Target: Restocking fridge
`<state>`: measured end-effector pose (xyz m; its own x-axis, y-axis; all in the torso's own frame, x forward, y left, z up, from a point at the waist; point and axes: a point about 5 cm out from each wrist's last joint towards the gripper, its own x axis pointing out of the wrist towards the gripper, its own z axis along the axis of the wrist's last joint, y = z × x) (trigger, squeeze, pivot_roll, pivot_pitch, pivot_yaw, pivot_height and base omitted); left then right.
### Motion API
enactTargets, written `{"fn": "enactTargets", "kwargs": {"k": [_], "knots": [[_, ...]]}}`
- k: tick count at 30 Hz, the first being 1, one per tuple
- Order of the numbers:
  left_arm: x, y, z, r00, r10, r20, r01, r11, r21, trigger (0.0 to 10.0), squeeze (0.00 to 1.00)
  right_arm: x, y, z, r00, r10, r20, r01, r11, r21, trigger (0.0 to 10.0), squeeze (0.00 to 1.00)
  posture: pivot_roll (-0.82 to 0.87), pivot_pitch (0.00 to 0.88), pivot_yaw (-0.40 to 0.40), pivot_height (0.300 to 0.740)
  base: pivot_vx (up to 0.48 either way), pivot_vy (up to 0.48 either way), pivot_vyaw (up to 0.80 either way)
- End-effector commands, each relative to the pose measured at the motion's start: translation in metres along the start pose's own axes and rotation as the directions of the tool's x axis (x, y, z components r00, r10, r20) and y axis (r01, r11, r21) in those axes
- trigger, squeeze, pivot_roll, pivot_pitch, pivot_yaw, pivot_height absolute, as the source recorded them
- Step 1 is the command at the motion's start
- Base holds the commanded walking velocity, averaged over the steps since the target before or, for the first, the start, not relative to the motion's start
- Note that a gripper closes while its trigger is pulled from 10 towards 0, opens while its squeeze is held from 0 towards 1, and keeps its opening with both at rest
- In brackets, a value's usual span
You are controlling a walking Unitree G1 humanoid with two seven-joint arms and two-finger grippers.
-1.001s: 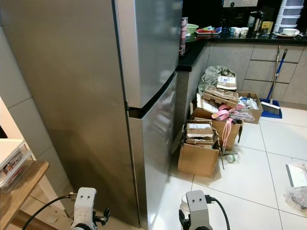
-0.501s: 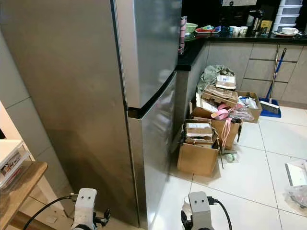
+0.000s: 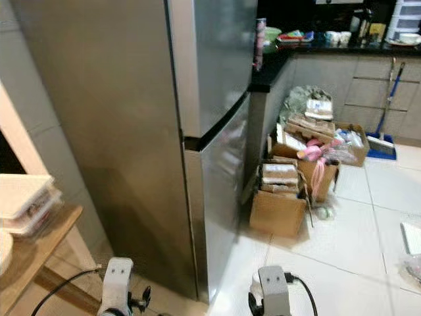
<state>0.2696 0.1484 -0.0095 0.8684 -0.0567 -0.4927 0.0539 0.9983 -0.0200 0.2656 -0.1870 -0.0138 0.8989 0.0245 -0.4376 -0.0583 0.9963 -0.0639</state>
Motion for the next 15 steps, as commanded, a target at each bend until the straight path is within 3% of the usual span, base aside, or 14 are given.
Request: {"fn": "enactTargets", "kwargs": {"k": [1,15], "knots": [[-0.0008,0.0012,-0.0018,1.000,-0.001,-0.009,0.001,1.000,-0.006,10.0,0.00,-0.0009,0.0000,-0.0017,1.000,-0.003,0.000,0.003,1.000,0.006,10.0,0.00,-0.07,0.063,0.054,0.740,-0.337,0.000,0.00],[-0.0001,-0.0056,0.0000,0.999,-0.050,-0.017,0.050,0.999,0.019,10.0,0.00,-0.0016,0.0002,-0.0019,1.000,-0.008,0.004,0.008,1.000,0.010,10.0,0.00,-0.07,0.068,0.059,0.740,-0.291,0.000,0.00]]}}
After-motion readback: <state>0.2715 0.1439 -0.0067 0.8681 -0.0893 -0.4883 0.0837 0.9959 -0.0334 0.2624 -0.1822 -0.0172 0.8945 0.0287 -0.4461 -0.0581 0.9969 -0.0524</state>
